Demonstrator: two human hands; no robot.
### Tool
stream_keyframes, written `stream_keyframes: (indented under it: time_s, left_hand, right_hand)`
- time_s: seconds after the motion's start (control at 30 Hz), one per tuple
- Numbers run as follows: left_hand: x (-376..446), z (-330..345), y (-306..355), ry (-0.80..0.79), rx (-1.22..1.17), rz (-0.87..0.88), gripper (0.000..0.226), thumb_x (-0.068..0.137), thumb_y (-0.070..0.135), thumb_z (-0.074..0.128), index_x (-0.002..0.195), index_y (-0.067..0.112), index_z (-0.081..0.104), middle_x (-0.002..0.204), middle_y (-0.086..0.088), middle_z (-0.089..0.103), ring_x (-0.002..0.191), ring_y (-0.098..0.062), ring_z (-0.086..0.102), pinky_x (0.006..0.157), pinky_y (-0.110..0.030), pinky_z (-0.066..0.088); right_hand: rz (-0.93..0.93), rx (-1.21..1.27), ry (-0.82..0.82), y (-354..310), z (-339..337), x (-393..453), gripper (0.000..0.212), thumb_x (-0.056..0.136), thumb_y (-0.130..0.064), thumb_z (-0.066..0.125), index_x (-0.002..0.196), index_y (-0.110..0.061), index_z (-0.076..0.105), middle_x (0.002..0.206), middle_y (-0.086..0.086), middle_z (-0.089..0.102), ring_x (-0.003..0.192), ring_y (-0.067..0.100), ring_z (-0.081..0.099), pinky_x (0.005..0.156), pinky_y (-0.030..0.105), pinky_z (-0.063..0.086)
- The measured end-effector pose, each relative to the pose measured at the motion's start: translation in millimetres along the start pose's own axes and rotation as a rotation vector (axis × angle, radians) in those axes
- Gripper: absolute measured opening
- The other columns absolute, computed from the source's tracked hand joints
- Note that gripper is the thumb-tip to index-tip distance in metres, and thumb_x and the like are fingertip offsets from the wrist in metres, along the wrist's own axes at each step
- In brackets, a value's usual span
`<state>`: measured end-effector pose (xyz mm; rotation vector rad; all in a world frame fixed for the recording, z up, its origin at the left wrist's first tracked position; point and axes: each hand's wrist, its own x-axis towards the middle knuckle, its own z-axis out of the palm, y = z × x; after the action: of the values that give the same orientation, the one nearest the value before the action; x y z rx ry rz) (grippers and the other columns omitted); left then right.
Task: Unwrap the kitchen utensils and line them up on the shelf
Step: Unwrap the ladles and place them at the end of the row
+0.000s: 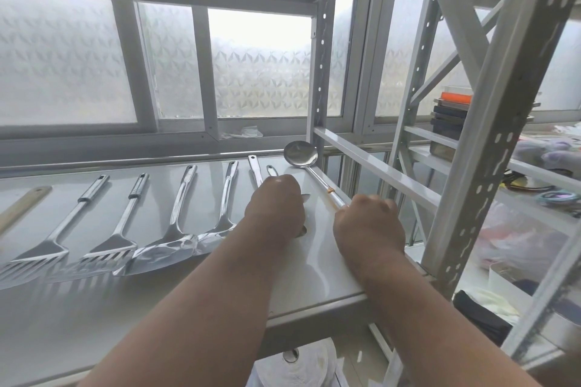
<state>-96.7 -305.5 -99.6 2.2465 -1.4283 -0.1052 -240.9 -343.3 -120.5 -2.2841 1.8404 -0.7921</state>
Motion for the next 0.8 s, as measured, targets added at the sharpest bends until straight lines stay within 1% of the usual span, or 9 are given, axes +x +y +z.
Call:
stream_keyframes:
  time_s: [0.07, 0.13, 0.23, 0.33, 0.43, 0.5, 0.63, 0.73, 0.8]
  left_hand:
    - [-1.0, -0.2, 0.5, 0.006, 0.002, 0.007, 0.023, 0.078, 0.000, 0.078, 0.088, 0.012, 0.062, 0.107, -0.011, 0.069, 0.090, -0.035, 0.072, 0.073, -0.040, 0.063]
    - [-0.6, -0.2, 0.7, 0.011, 0.005, 0.012, 0.022, 0.078, 0.000, 0.077, 0.086, 0.012, 0.060, 0.104, -0.011, 0.067, 0.085, -0.034, 0.068, 0.069, -0.038, 0.059]
    - [-0.3, -0.1, 0.6, 0.015, 0.022, 0.018, 0.023, 0.078, -0.001, 0.077, 0.085, 0.012, 0.059, 0.098, -0.010, 0.062, 0.081, -0.033, 0.065, 0.066, -0.037, 0.056]
    - [0.0, -0.1, 0.6, 0.008, 0.012, 0.016, 0.020, 0.078, 0.000, 0.077, 0.086, 0.011, 0.063, 0.091, -0.008, 0.059, 0.079, -0.034, 0.067, 0.070, -0.040, 0.063]
    - [2.5, 2.8, -1.4, 0.021, -0.008, 0.033, 0.012, 0.083, 0.004, 0.075, 0.087, 0.009, 0.065, 0.094, -0.012, 0.067, 0.077, -0.034, 0.070, 0.075, -0.044, 0.067]
    - [3.9, 5.0, -3.2, 0.028, -0.039, 0.040, 0.008, 0.086, 0.007, 0.075, 0.092, 0.006, 0.069, 0.098, -0.014, 0.071, 0.079, -0.035, 0.075, 0.076, -0.047, 0.068]
    - [5.3, 6.4, -4.3, 0.036, -0.066, 0.045, 0.008, 0.088, 0.009, 0.076, 0.092, 0.005, 0.071, 0.099, -0.015, 0.072, 0.081, -0.035, 0.076, 0.076, -0.048, 0.068]
    - [6.2, 7.3, -4.6, 0.031, -0.057, 0.047, 0.007, 0.089, 0.010, 0.076, 0.092, 0.005, 0.071, 0.097, -0.015, 0.072, 0.081, -0.035, 0.075, 0.077, -0.048, 0.068]
    - [7.1, 7.6, -4.7, 0.033, -0.061, 0.047, 0.007, 0.089, 0.010, 0.076, 0.094, 0.006, 0.073, 0.097, -0.015, 0.073, 0.081, -0.036, 0.077, 0.077, -0.047, 0.068]
  right_hand:
    - [-0.005, 0.007, -0.002, -0.5, -4.0, -1.5, 0.035, 0.094, -0.031, 0.045, 0.111, -0.007, 0.065, 0.112, 0.011, 0.062, 0.115, 0.033, 0.050, 0.089, 0.040, 0.048]
    - [-0.011, -0.001, -0.013, -0.6, -5.7, -2.4, 0.034, 0.094, -0.031, 0.051, 0.113, -0.007, 0.064, 0.114, 0.011, 0.061, 0.118, 0.033, 0.050, 0.091, 0.040, 0.048]
    - [0.003, -0.005, -0.016, 0.5, -2.3, 0.3, 0.030, 0.094, -0.027, 0.051, 0.113, -0.007, 0.064, 0.114, 0.012, 0.061, 0.118, 0.034, 0.050, 0.092, 0.039, 0.048]
    - [0.025, 0.003, 0.009, 1.5, 0.8, 3.1, 0.026, 0.094, -0.021, 0.052, 0.111, -0.007, 0.065, 0.114, 0.012, 0.061, 0.116, 0.034, 0.053, 0.093, 0.038, 0.049]
    - [0.023, 0.006, 0.026, 1.8, 3.3, 4.9, 0.024, 0.093, -0.018, 0.052, 0.109, -0.007, 0.066, 0.111, 0.012, 0.060, 0.113, 0.035, 0.057, 0.091, 0.038, 0.050]
    - [0.027, 0.013, 0.030, 1.8, 4.5, 6.2, 0.023, 0.093, -0.018, 0.053, 0.108, -0.007, 0.066, 0.110, 0.012, 0.059, 0.111, 0.036, 0.059, 0.091, 0.039, 0.051]
    - [0.028, 0.019, 0.034, 2.3, 6.3, 8.2, 0.022, 0.093, -0.015, 0.053, 0.107, -0.005, 0.066, 0.107, 0.012, 0.057, 0.108, 0.036, 0.060, 0.091, 0.039, 0.051]
    - [0.023, 0.021, 0.040, 3.2, 7.5, 9.5, 0.021, 0.094, -0.015, 0.053, 0.105, -0.004, 0.067, 0.095, 0.009, 0.050, 0.106, 0.036, 0.061, 0.090, 0.038, 0.052]
    - [0.024, 0.025, 0.034, 2.2, 7.4, 10.3, 0.022, 0.094, -0.014, 0.052, 0.105, -0.003, 0.068, 0.094, 0.009, 0.050, 0.105, 0.036, 0.062, 0.090, 0.038, 0.052]
